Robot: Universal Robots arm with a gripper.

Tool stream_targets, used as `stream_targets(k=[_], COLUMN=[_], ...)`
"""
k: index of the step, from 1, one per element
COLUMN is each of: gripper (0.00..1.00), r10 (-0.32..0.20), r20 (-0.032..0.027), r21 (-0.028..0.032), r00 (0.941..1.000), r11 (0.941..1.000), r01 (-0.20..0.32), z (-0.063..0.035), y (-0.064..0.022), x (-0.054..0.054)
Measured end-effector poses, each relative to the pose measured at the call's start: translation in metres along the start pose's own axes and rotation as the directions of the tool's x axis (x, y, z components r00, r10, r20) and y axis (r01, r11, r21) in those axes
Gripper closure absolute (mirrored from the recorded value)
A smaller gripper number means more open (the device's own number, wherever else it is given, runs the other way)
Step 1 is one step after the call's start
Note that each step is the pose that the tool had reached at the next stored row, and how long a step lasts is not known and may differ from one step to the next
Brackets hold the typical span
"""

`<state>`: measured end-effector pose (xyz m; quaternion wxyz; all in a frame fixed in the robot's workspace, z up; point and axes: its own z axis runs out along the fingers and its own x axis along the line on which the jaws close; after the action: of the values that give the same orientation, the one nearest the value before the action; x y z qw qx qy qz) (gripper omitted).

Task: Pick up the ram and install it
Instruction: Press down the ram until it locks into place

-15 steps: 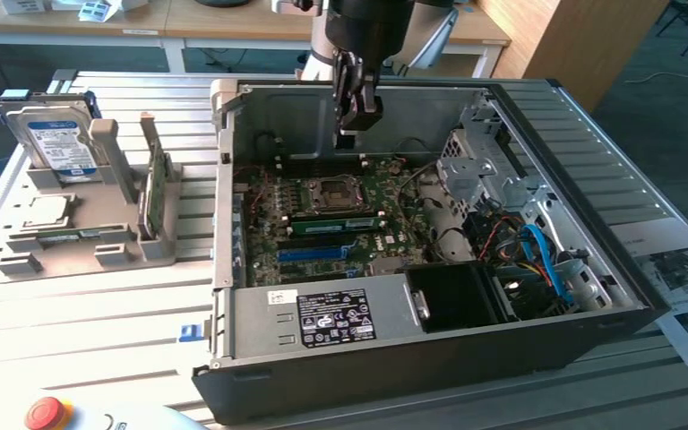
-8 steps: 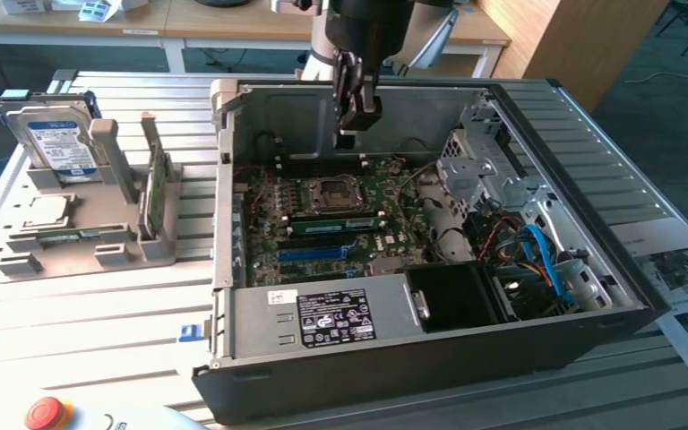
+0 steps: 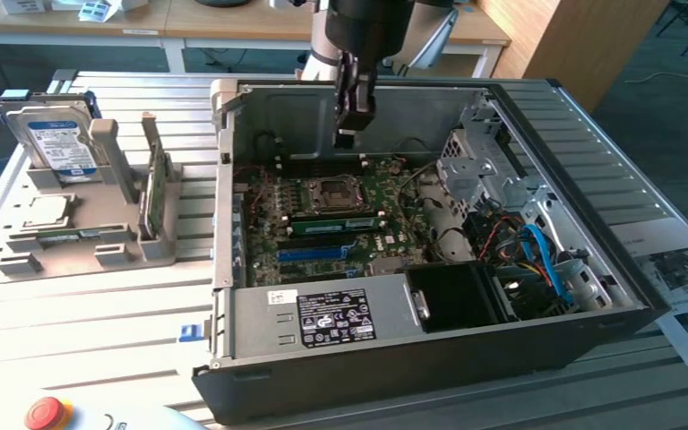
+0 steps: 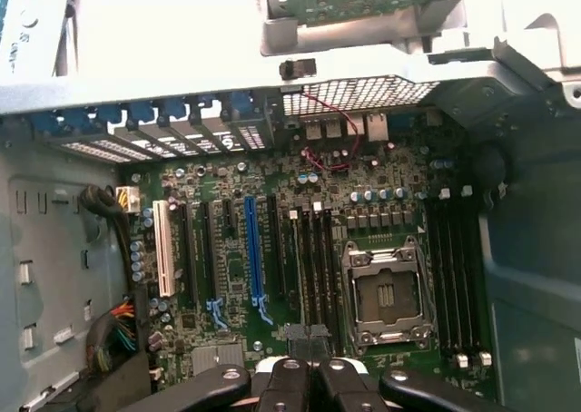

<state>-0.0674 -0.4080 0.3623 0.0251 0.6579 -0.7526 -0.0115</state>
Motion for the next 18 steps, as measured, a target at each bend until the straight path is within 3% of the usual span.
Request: stream_targets(k=[4, 9, 13, 18], gripper=[0.9, 0.9, 0.9, 0.9], r10=[0.06, 0.136, 0.197, 0.271], r20=[0.003, 0.0066, 0.0095, 0.0128], r21=[-0.0015, -0.0036, -0.0055, -0.0081], r00=[0.9982, 0.9907, 0.9803, 0.9626], r11=[0.9982, 0.9908, 0.9803, 0.9627], r01=[-0.06, -0.136, -0.197, -0.27], z=[0.0, 0.0, 0.0, 0.0], y=[0.0, 0.0, 0.0, 0.0], x=[0.0, 0.0, 0.0, 0.0])
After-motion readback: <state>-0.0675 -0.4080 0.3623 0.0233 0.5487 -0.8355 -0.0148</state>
